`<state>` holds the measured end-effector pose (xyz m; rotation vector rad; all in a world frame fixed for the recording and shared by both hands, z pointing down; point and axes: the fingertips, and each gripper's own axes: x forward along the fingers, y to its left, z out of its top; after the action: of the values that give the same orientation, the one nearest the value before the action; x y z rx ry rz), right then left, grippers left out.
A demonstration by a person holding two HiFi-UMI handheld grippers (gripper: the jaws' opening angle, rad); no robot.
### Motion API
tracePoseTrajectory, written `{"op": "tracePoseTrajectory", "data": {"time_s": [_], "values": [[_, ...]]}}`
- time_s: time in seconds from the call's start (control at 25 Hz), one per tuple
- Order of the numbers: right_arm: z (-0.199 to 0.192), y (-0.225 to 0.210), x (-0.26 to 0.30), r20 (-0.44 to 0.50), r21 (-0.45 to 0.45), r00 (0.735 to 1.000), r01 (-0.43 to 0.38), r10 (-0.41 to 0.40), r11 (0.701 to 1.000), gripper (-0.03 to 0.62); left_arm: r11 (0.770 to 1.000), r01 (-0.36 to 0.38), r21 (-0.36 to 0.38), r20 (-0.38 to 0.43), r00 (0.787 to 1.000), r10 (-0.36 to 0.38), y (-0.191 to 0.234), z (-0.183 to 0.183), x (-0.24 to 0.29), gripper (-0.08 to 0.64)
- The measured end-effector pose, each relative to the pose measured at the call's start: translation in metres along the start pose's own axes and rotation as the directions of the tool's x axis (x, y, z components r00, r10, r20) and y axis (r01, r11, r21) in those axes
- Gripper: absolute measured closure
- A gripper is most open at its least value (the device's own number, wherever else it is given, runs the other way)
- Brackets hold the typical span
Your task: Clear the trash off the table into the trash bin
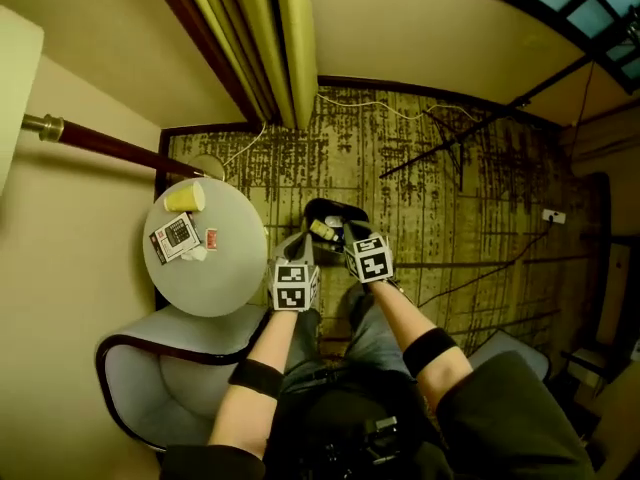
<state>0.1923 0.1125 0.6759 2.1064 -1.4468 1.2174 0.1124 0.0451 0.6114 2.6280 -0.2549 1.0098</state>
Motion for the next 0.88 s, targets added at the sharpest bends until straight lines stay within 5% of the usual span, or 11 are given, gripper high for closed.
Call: {"op": "tracePoseTrajectory", "data": {"time_s": [0.2,0.44,0.88], "values": [[0.031,0.055,-0.026,0.046,-0.102,0.998,-0.049,0.054,0.994,0.591,0.994,-0.102,-0.045,0.093,0.99,0.106,0.035,0.009,-0.072,0.56],[0.064,0.131,-0.038,0.037,-0.258,0.98,-0.182,0.198,0.949,0.591,0.953,-0.26,-0.156,0.145,0.948,0.282,0.077,0.011,-0.152,0.56],[0.063,0.328,-0.035,-0.086,-0.528,0.883,-0.433,0.461,0.731,0.591,0.797,-0.491,-0.352,0.14,0.814,0.564,0.177,-0.066,-0.282,0.56]]}}
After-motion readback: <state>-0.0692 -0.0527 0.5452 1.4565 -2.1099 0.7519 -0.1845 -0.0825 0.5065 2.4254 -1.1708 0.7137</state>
